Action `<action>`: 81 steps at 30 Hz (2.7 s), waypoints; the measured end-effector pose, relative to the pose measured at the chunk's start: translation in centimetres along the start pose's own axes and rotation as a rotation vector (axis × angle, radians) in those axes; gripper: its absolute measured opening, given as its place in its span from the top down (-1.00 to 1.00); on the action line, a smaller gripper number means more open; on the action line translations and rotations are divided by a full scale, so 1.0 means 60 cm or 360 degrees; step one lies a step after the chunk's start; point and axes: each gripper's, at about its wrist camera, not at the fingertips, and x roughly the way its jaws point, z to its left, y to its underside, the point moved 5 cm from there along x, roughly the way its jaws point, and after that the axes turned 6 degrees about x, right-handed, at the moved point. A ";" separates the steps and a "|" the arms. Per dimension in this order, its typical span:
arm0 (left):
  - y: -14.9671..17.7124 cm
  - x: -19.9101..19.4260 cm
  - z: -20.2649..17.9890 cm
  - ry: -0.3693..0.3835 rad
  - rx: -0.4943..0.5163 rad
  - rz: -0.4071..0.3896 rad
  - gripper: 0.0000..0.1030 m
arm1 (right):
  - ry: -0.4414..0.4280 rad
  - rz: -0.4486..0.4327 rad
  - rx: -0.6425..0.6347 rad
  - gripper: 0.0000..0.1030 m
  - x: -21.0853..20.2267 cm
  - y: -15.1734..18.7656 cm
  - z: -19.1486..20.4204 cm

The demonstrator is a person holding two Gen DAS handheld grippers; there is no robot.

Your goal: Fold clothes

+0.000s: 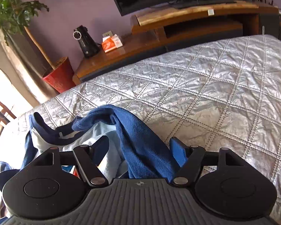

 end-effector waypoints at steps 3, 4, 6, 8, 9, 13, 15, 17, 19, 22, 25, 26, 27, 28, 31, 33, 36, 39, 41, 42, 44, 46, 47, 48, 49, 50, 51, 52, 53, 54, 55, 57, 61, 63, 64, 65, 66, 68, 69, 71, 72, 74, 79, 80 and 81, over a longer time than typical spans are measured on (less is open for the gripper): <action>0.002 -0.003 -0.003 -0.0016 0.0044 -0.0020 -1.00 | 0.0120 -0.0074 -0.0213 0.90 -0.003 -0.015 0.015; 0.003 -0.003 -0.002 -0.0015 0.0048 -0.0022 -1.00 | 0.0171 -0.0123 -0.0304 0.90 -0.010 -0.021 0.023; 0.003 -0.004 -0.001 -0.0012 0.0047 -0.0022 -1.00 | 0.0302 -0.0278 -0.0473 0.90 -0.031 -0.042 0.037; 0.003 -0.003 -0.001 -0.0016 0.0046 -0.0022 -1.00 | 0.0450 -0.0467 -0.0636 0.79 -0.059 -0.069 0.052; 0.003 -0.004 -0.002 -0.0024 0.0054 -0.0027 -1.00 | 0.0521 -0.0547 -0.0710 0.58 -0.071 -0.081 0.059; 0.004 -0.008 -0.008 -0.0062 0.0109 -0.0054 -1.00 | 0.0551 -0.0531 -0.0685 -0.54 -0.095 -0.068 0.059; 0.003 -0.007 -0.005 -0.0049 0.0096 -0.0042 -1.00 | 0.0447 -0.0509 -0.0568 -0.53 -0.125 -0.033 0.054; 0.002 -0.007 -0.002 -0.0028 0.0076 -0.0028 -1.00 | 0.0304 -0.0396 -0.0421 -0.50 -0.158 0.026 0.043; 0.002 -0.008 -0.001 -0.0023 0.0066 -0.0020 -1.00 | 0.0236 -0.0253 -0.0347 -0.38 -0.185 0.100 0.032; 0.002 -0.010 -0.003 -0.0037 0.0084 -0.0026 -1.00 | 0.0239 -0.0030 -0.0311 -0.22 -0.216 0.218 0.021; 0.001 -0.009 -0.003 -0.0042 0.0081 -0.0025 -0.99 | 0.0217 0.0089 -0.0192 -0.14 -0.237 0.307 0.019; 0.001 -0.009 -0.003 -0.0043 0.0078 -0.0024 -0.99 | 0.0215 0.0068 -0.0192 -0.14 -0.249 0.329 0.027; 0.001 -0.009 -0.004 -0.0045 0.0076 -0.0024 -0.99 | 0.0211 0.0090 -0.0203 -0.16 -0.253 0.342 0.036; 0.000 -0.009 -0.005 -0.0048 0.0077 -0.0025 -0.99 | 0.0198 0.0091 -0.0233 -0.14 -0.258 0.352 0.051; 0.000 -0.009 -0.007 -0.0052 0.0084 -0.0030 -0.98 | 0.0152 0.0077 -0.0342 -0.08 -0.258 0.378 0.101; 0.000 -0.009 -0.008 -0.0054 0.0091 -0.0033 -0.98 | 0.0123 0.0055 -0.0409 -0.08 -0.253 0.388 0.130; 0.001 -0.009 -0.007 -0.0051 0.0091 -0.0033 -0.98 | -0.0016 -0.0018 -0.0501 -0.03 -0.250 0.393 0.185; 0.001 -0.008 -0.006 -0.0047 0.0086 -0.0030 -0.98 | -0.0047 -0.0072 -0.0787 -0.10 -0.253 0.411 0.234; 0.001 -0.007 -0.007 -0.0044 0.0088 -0.0029 -0.98 | -0.0068 -0.0088 -0.0730 -0.25 -0.259 0.409 0.231; 0.001 -0.007 -0.007 -0.0044 0.0088 -0.0028 -0.98 | -0.0079 -0.0069 -0.0610 -0.33 -0.260 0.404 0.215; 0.001 -0.007 -0.008 -0.0042 0.0086 -0.0025 -0.98 | -0.0137 0.0074 -0.0291 -0.36 -0.247 0.400 0.172; 0.001 -0.006 -0.009 -0.0043 0.0089 -0.0025 -0.98 | -0.0211 0.0095 -0.0146 -0.32 -0.245 0.400 0.153; 0.001 -0.006 -0.010 -0.0044 0.0092 -0.0026 -0.98 | -0.0219 0.0109 -0.0196 -0.27 -0.243 0.403 0.163; 0.001 -0.006 -0.011 -0.0046 0.0095 -0.0026 -0.99 | -0.0226 0.0123 -0.0247 -0.21 -0.240 0.406 0.172; 0.001 -0.006 -0.012 -0.0047 0.0097 -0.0027 -0.98 | -0.0235 0.0131 -0.0298 -0.20 -0.238 0.409 0.181; 0.001 -0.006 -0.012 -0.0048 0.0097 -0.0028 -0.98 | -0.0245 0.0122 -0.0355 -0.19 -0.237 0.413 0.191; 0.000 -0.005 -0.012 -0.0049 0.0099 -0.0029 -0.98 | -0.0234 0.0113 -0.0428 -0.17 -0.233 0.417 0.200; 0.000 -0.005 -0.013 -0.0050 0.0099 -0.0029 -0.99 | -0.0224 0.0103 -0.0501 -0.17 -0.230 0.422 0.210; 0.000 -0.004 -0.013 -0.0051 0.0100 -0.0030 -0.99 | -0.0204 0.0098 -0.0580 -0.19 -0.225 0.426 0.218; 0.000 -0.004 -0.014 -0.0052 0.0102 -0.0031 -0.99 | -0.0164 0.0101 -0.0674 -0.23 -0.220 0.430 0.223; 0.000 -0.004 -0.015 -0.0053 0.0103 -0.0032 -0.99 | -0.0147 0.0091 -0.0748 -0.24 -0.218 0.432 0.229; -0.001 -0.005 -0.015 -0.0056 0.0108 -0.0035 -0.99 | -0.0126 0.0079 -0.0866 -0.24 -0.214 0.436 0.240; -0.002 -0.006 -0.018 -0.0060 0.0105 -0.0034 -0.99 | -0.0228 0.0118 -0.0918 0.50 -0.219 0.440 0.249; -0.002 -0.007 -0.018 -0.0063 0.0111 -0.0036 -0.99 | -0.0239 0.0136 -0.0887 0.61 -0.220 0.440 0.250; -0.001 -0.007 -0.019 -0.0064 0.0114 -0.0037 -0.99 | -0.0253 0.0147 -0.0821 0.75 -0.220 0.435 0.245; -0.001 -0.007 -0.018 -0.0063 0.0116 -0.0038 -0.99 | -0.0263 0.0151 -0.0770 0.86 -0.221 0.431 0.239; -0.001 -0.007 -0.018 -0.0062 0.0118 -0.0038 -0.99 | -0.0265 0.0154 -0.0748 0.89 -0.226 0.428 0.234; 0.000 -0.007 -0.017 -0.0059 0.0114 -0.0034 -1.00 | -0.0239 0.0131 -0.0765 0.91 -0.242 0.421 0.228; 0.000 -0.007 -0.016 -0.0057 0.0110 -0.0032 -1.00 | -0.0225 0.0129 -0.0781 0.91 -0.252 0.418 0.224; 0.000 -0.007 -0.016 -0.0054 0.0106 -0.0029 -1.00 | -0.0175 0.0114 -0.0812 0.92 -0.271 0.408 0.211; 0.001 -0.007 -0.016 -0.0055 0.0107 -0.0029 -1.00 | -0.0143 0.0112 -0.0829 0.92 -0.282 0.403 0.203; 0.001 -0.007 -0.016 -0.0054 0.0105 -0.0029 -1.00 | -0.0066 0.0095 -0.0874 0.92 -0.304 0.394 0.189; 0.002 -0.006 -0.015 -0.0051 0.0098 -0.0028 -1.00 | 0.0192 0.0126 -0.1167 0.92 -0.357 0.400 0.163; 0.002 -0.006 -0.015 -0.0051 0.0097 -0.0028 -1.00 | 0.0262 0.0132 -0.1240 0.92 -0.365 0.407 0.155; 0.002 -0.006 -0.015 -0.0052 0.0096 -0.0029 -1.00 | 0.0330 0.0151 -0.1302 0.92 -0.370 0.414 0.145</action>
